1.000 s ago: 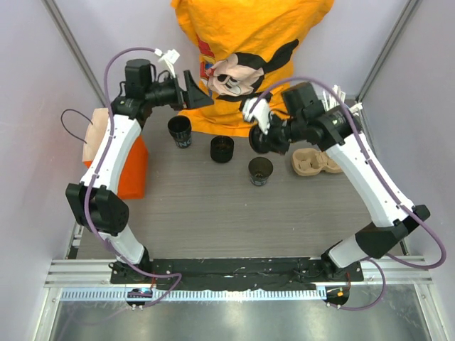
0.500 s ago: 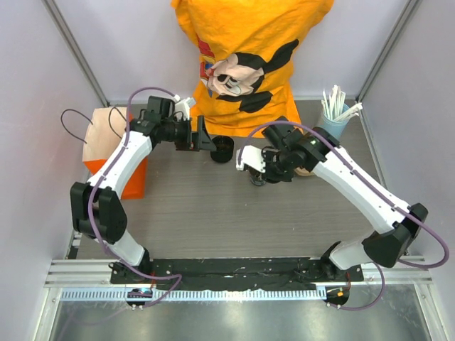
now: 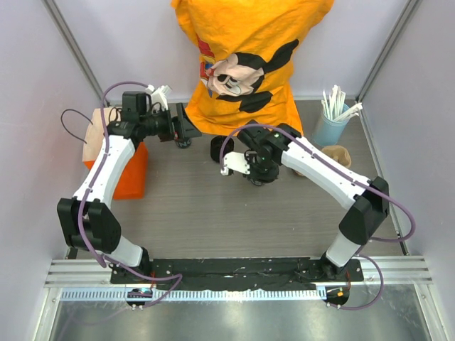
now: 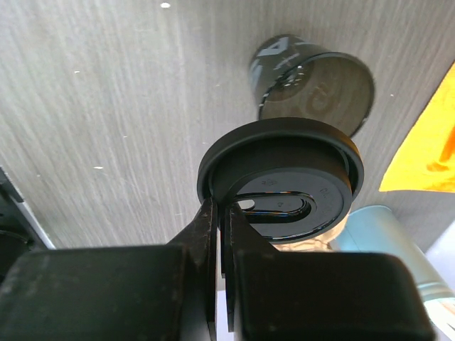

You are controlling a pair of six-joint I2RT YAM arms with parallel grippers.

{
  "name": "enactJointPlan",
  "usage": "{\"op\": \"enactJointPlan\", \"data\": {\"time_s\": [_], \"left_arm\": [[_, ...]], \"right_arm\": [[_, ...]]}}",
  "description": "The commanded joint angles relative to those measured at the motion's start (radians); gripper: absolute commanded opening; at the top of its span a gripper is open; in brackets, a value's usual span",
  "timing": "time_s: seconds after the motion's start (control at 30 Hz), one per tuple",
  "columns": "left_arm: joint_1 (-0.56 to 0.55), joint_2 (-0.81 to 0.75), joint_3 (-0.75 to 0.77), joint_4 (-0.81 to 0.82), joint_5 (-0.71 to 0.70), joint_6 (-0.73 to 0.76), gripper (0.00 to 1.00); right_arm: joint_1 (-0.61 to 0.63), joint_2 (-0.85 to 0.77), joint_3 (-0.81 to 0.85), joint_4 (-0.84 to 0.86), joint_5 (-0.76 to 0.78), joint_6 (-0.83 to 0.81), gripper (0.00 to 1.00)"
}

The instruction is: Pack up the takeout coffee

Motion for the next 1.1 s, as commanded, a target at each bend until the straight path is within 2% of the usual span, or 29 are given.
{"op": "enactJointPlan", "data": {"time_s": [0.0,0.37,1.07], "left_arm": [[0.014,-0.02,-0.004,0.051,0.028,-0.035,0.96],[0.014,-0.05,-0.012,0.075,0.043,-0.051,0.96],[0.014,-0.109,-0.035,0.1,0.037,-0.057,0.96]], "right_arm": [[0.002,0.052,0.106,-0.009,0.058,0.015,0.02],[0.002,0.203,0.23,-0.088,0.075,0.068,0.04],[-0.035,0.29,0.288,-0.115,0.075,0.099,0.05]]}}
